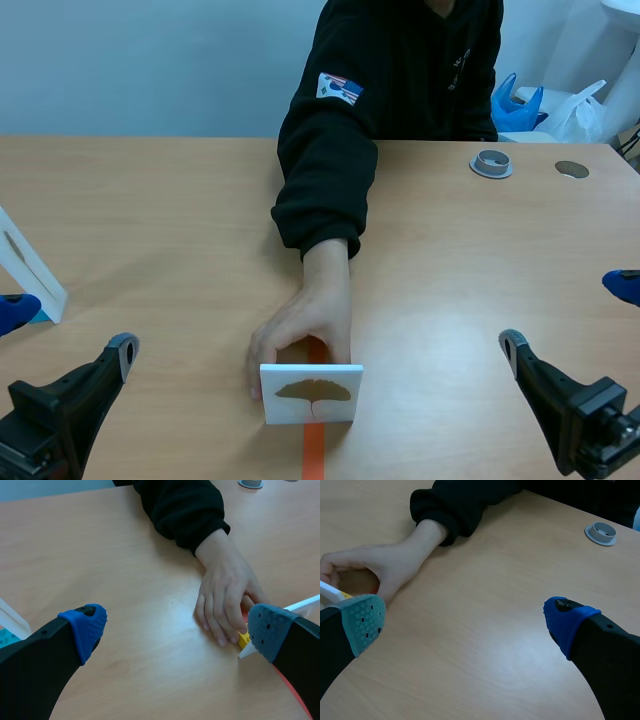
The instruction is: Sort the leaf by its shape. The table is split by an orange tape line. A compound leaf with several leaflets goes to the left side, a simple leaf with one blade goes to the right side. Return to the home posture when a red brick is placed on the table.
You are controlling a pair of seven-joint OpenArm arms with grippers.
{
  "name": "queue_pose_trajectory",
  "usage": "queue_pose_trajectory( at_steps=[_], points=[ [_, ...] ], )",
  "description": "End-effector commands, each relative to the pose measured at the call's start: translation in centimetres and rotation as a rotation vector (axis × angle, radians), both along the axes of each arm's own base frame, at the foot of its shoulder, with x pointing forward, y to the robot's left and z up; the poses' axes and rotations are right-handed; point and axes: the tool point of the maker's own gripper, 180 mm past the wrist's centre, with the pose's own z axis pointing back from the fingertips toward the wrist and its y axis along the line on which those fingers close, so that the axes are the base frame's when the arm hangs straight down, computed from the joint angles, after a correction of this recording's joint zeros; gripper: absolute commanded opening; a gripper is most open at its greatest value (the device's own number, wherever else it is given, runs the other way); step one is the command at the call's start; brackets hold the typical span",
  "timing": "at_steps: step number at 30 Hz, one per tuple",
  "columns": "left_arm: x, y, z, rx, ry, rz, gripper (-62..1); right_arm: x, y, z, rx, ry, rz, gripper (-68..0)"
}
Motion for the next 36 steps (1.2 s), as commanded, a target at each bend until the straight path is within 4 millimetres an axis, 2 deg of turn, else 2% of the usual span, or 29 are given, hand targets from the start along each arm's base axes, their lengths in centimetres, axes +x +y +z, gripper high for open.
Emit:
queue_pose_trajectory(
  at_steps=[1,8,16,26,30,36],
  points=[
    [0.2,-0.3,0.6,-0.016,-0.023,-0.01,-0.2,0.6,-0.6,0.9,-0.002,-0.039,-0.009,0.4],
    [-0.2,-1.0,0.5,-0.003,-0.019,-0.058,-0.2,0.6,-0.6,0.9,-0.002,-0.039,-0.009,0.4],
    [-1.1,-2.6,-0.5,0.099,-0.007,-0.227,-0.2,0.6,-0.6,0.9,-0.002,-0.039,-0.008,0.4],
    [-0.4,-1.0,-4.5,0.135,0.055,-0.322,-0.2,0.6,-0.6,0.9,-0.002,-0.039,-0.008,0.4],
    [-0.2,-1.5,-6.3,0.12,0.069,-0.352,-0.2,0.6,-0.6,0.9,-0.002,-0.04,-0.008,0.4],
    [-0.3,-3.8,-8.8,0.106,0.083,-0.44,-0.2,0.6,-0.6,0.9,-0.002,-0.04,-0.008,0.4]
  ],
)
